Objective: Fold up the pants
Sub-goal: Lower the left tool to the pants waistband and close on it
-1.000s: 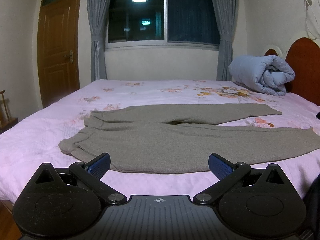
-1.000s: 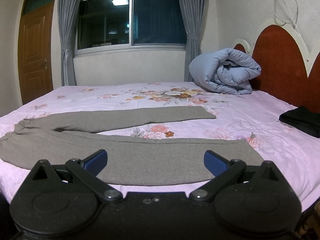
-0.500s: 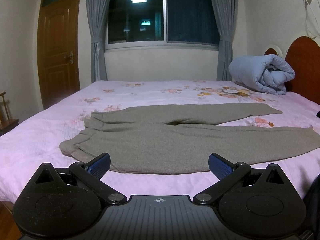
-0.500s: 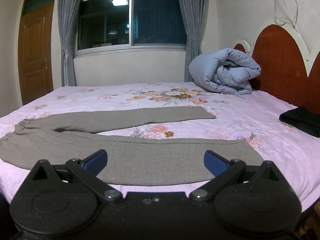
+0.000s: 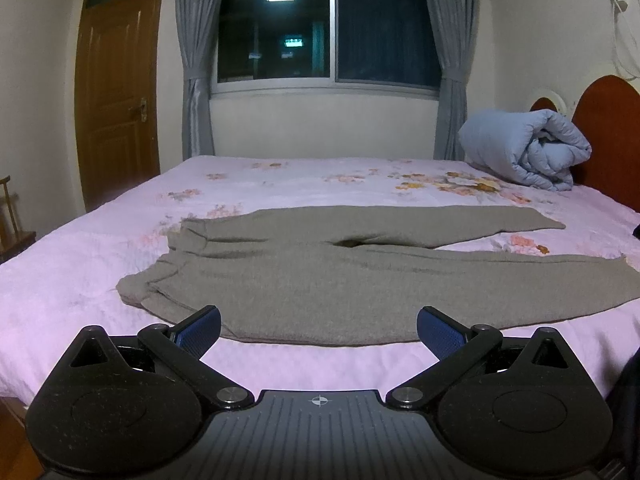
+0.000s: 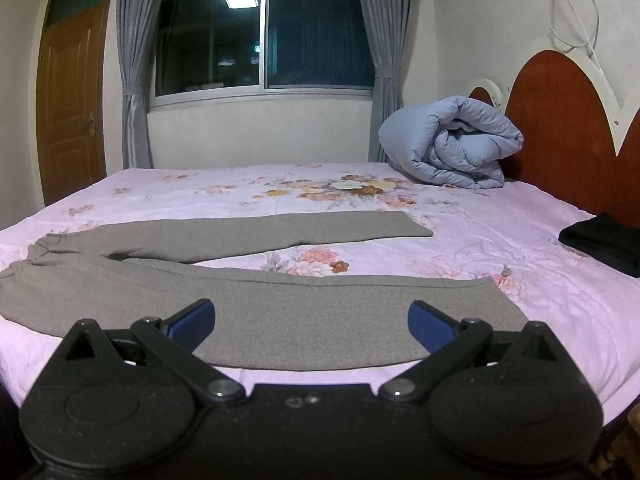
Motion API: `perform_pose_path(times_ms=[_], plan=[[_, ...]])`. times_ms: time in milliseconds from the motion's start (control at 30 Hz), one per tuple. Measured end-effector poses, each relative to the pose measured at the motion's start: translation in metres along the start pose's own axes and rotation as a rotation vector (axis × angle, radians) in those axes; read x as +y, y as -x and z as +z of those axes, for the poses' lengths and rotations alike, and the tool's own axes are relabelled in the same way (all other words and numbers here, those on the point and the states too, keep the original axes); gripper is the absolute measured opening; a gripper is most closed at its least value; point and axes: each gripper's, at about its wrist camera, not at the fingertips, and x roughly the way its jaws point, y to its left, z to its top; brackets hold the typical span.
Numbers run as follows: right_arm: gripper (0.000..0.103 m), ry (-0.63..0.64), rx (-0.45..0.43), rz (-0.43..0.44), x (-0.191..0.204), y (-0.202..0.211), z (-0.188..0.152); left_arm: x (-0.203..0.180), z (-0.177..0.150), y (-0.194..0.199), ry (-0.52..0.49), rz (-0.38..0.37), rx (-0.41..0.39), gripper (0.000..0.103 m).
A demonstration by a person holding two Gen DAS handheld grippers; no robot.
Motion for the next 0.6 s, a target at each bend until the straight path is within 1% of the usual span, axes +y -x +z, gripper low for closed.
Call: perform_pose_path(times_ms=[167,267,333,367,400,533,600], plan=[[0.097,0.0,0.001,-0.001,0.0,0.0,0.0,0.0,0.0,-0.001,0.009,0.015,0.0,0.103],[0.097,-0.011,0.0,0.004,-0.001,0.0,0.001,0.008,0.005,-0.01,0.042,0.001,0.036,0.103],[0.097,-0.022,-0.017,0.032,-0.005,-0.003,0.007,0.019,0.013,-0.023,0.02,0.032,0.032,0.103],[0.097,-0.018,-0.025,0.033,-0.005,-0.006,0.011,0.027,0.02,-0.031,0.003,0.075,0.021,0.103],[0.097,-0.014,-0.03,0.031,-0.006,-0.012,0.016,0.037,0.028,-0.041,0.005,0.102,0.023,0.103],[0.097,-0.019,-0.026,0.047,-0.01,-0.046,0.047,0.096,0.072,-0.09,0.099,0.126,0.029,0.103],[0.097,-0.014,-0.028,0.051,-0.008,-0.062,0.06,0.126,0.092,-0.121,0.137,0.133,0.061,0.103]])
